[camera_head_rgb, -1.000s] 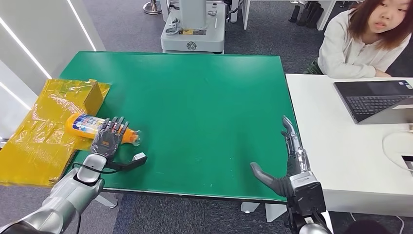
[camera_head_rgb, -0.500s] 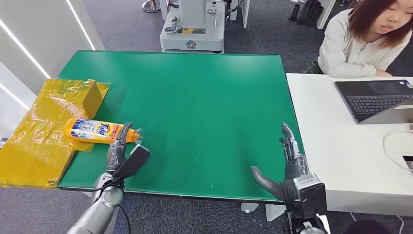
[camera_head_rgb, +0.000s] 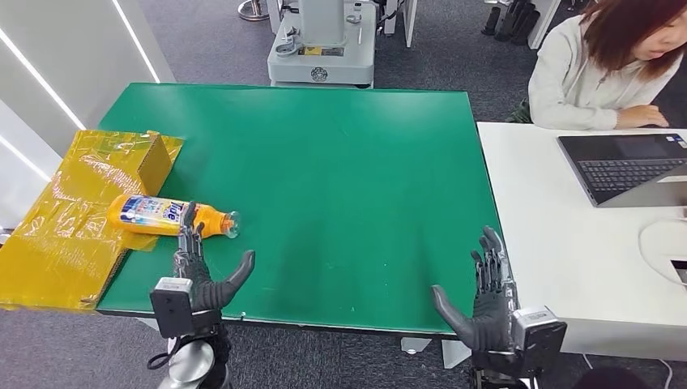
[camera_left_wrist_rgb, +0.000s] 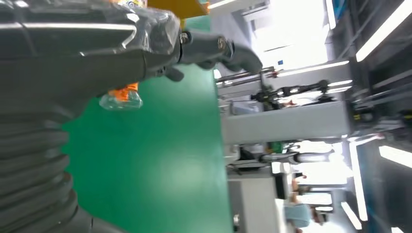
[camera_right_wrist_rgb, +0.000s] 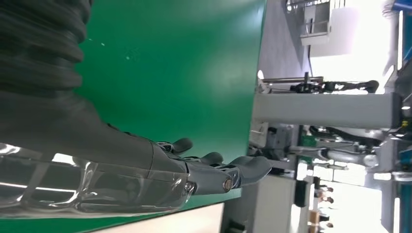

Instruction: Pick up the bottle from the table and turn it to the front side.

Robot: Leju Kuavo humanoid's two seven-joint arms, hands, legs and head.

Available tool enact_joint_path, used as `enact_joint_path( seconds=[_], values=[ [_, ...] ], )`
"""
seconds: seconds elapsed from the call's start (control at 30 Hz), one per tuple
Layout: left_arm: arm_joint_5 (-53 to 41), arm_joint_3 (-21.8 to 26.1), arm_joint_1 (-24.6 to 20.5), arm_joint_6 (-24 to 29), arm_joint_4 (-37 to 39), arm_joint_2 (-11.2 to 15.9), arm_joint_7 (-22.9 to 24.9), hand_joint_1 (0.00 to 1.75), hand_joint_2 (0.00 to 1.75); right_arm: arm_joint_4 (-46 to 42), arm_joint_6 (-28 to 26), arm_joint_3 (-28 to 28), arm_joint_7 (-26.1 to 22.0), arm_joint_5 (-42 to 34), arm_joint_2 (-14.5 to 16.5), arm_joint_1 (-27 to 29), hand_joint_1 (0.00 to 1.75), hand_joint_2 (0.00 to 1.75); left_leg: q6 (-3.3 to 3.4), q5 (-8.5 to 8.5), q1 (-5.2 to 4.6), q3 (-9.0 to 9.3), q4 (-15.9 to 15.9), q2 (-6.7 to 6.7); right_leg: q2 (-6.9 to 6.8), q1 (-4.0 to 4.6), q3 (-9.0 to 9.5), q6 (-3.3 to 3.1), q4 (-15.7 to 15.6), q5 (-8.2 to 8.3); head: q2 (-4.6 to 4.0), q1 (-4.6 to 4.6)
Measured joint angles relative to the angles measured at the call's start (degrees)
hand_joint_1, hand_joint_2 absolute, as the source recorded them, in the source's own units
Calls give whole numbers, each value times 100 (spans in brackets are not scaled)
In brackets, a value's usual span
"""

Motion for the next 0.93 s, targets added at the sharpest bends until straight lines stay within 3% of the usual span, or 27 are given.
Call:
enact_joint_path(
  seconds=[0.27,0.57,0.7,0.93],
  values=[
    [612,-307,130,-295,-67,139,71,0,175,206,-581,329,-57,-575,0,213,0,175,1,0,0,1,0,0,0,0,-1,0,0,0,0,-1],
    [757,-419,175,-453,-63,272,98,0,175,333,-1059,578,-26,-397,3,304,0,175,1,0,0,0,-1,1,1,1,-1,-1,0,-1,0,-1],
    [750,-419,151,-489,-51,304,95,0,175,420,-1103,547,-20,361,81,304,0,175,1,0,0,1,-1,1,1,1,-1,-2,0,-1,0,-1],
    [706,-415,64,-507,52,368,89,0,175,630,-1114,91,28,2447,482,323,0,175,0,0,1,2,-1,0,1,1,-1,-2,2,-1,0,-2]
  ],
)
